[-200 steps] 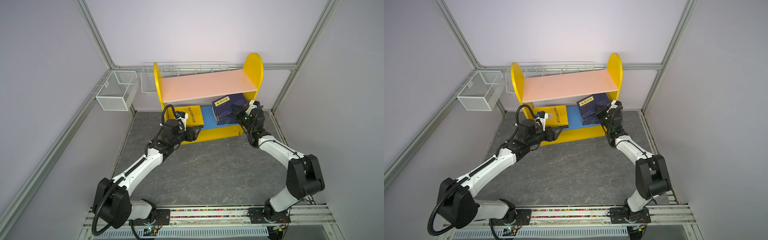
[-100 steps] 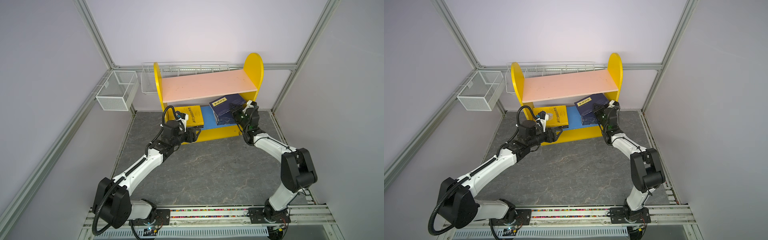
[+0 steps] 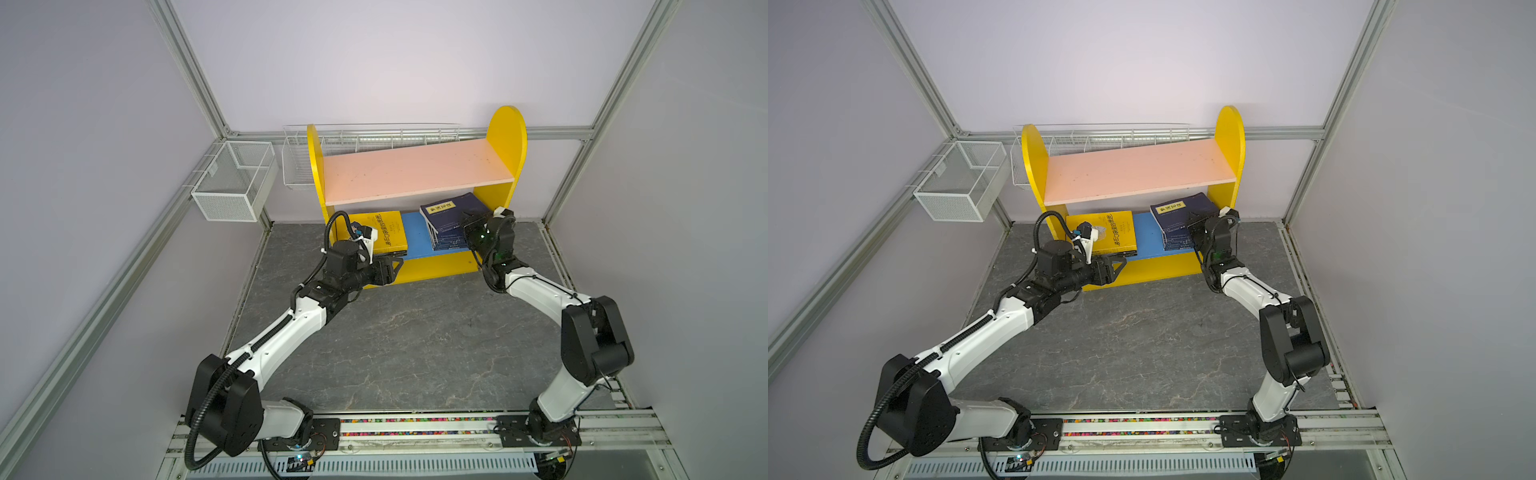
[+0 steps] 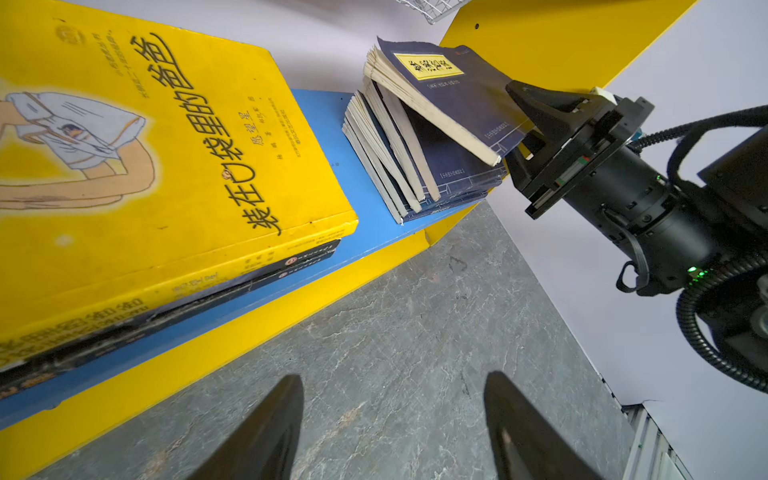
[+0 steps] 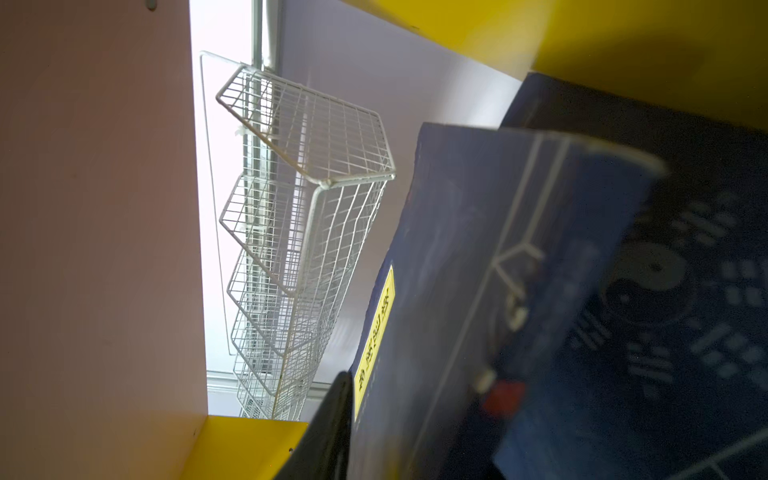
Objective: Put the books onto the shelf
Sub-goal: 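Lower the book onto the dark blue stack and release with the right gripper, then push the dark blue stack deeper onto the shelf with both grippers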
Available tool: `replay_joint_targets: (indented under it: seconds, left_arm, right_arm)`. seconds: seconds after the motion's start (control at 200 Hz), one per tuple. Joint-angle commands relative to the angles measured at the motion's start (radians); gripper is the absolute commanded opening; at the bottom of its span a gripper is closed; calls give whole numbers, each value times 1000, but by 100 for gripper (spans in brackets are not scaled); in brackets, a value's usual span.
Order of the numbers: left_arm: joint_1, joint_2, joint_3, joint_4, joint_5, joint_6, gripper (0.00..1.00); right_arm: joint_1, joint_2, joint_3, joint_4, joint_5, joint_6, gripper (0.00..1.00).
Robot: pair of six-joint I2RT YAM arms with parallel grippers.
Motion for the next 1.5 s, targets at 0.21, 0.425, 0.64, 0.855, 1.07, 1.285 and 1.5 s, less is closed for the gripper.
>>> replay_joint_targets:
  seconds: [0.21, 0.425, 0.64, 0.855, 1.07, 1.285, 1.5]
  left_arm:
    - [-12, 135, 171, 42, 44, -68, 66]
    - [-51, 318, 449, -44, 13, -112, 63]
    - [-80, 493, 694, -224, -84, -113, 62]
    - [-95, 561, 746, -215, -181, -106, 56]
    - [-98, 576, 635, -7, -181, -151, 40]
    - [-104, 582, 552, 157, -217, -187, 0]
    - [-112, 607, 572, 113, -327, -216, 0]
  right_arm:
    - [22, -22, -1, -43, 28, 36, 60]
    - [28, -51, -13, -97, 21, 9, 65]
    - [29, -44, -13, -73, -3, 8, 66]
    - [31, -34, -19, -39, -19, 10, 66]
    - [31, -28, -29, -13, -46, 17, 66]
    - [30, -38, -54, -1, -58, 15, 66]
    - [30, -42, -71, 13, -67, 19, 66]
